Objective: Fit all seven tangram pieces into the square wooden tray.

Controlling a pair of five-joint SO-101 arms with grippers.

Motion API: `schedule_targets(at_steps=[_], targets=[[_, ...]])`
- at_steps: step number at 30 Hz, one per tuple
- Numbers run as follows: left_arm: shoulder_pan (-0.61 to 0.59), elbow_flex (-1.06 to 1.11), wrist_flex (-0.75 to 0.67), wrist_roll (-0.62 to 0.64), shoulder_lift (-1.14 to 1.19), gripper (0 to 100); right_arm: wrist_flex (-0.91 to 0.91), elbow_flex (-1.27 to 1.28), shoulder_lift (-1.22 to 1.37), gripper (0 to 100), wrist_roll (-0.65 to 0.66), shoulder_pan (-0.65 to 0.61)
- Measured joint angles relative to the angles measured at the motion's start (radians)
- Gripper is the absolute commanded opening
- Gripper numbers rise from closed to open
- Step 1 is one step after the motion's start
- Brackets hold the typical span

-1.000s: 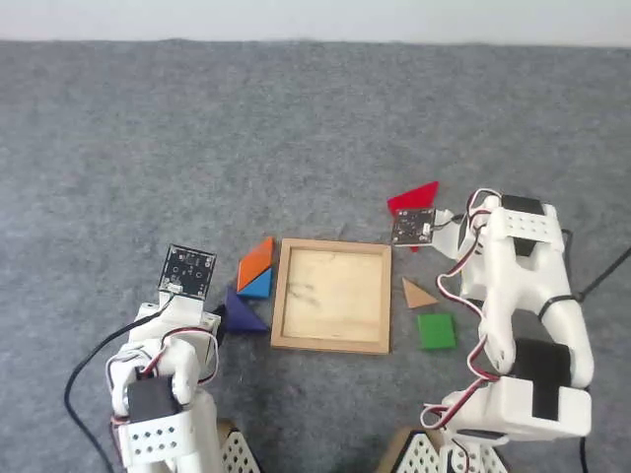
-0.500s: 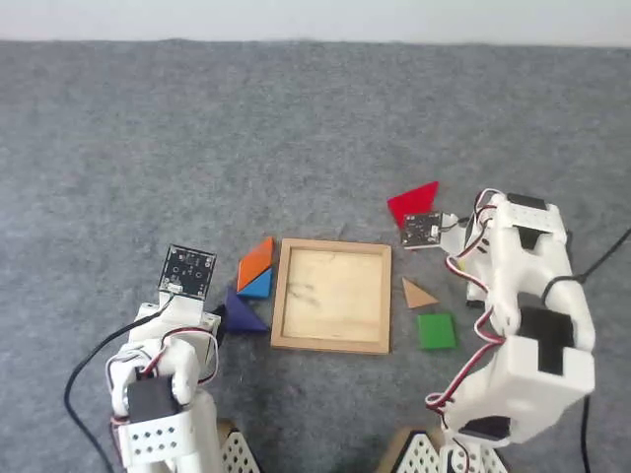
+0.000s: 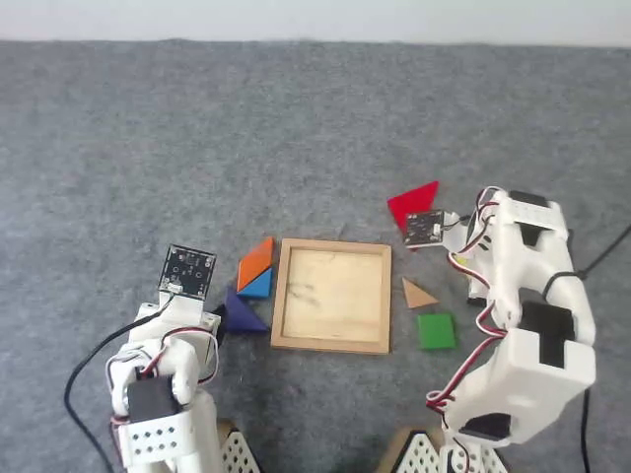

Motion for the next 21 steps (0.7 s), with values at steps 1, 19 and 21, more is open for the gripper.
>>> schedule_targets(at_steps=[1,19,21], targets=[[0.0,0.0,0.0,0.0,0.0,23,0.0,0.0,0.0,41.0,0.0,0.003],[0.0,0.0,0.0,0.0,0.0,23,0.003,-0.002,0.0,40.8,-0.017,0.014],[0.0,0.0,0.0,0.0,0.0,23,0.006,-0.002,0.0,39.2,-0.021,0.014]])
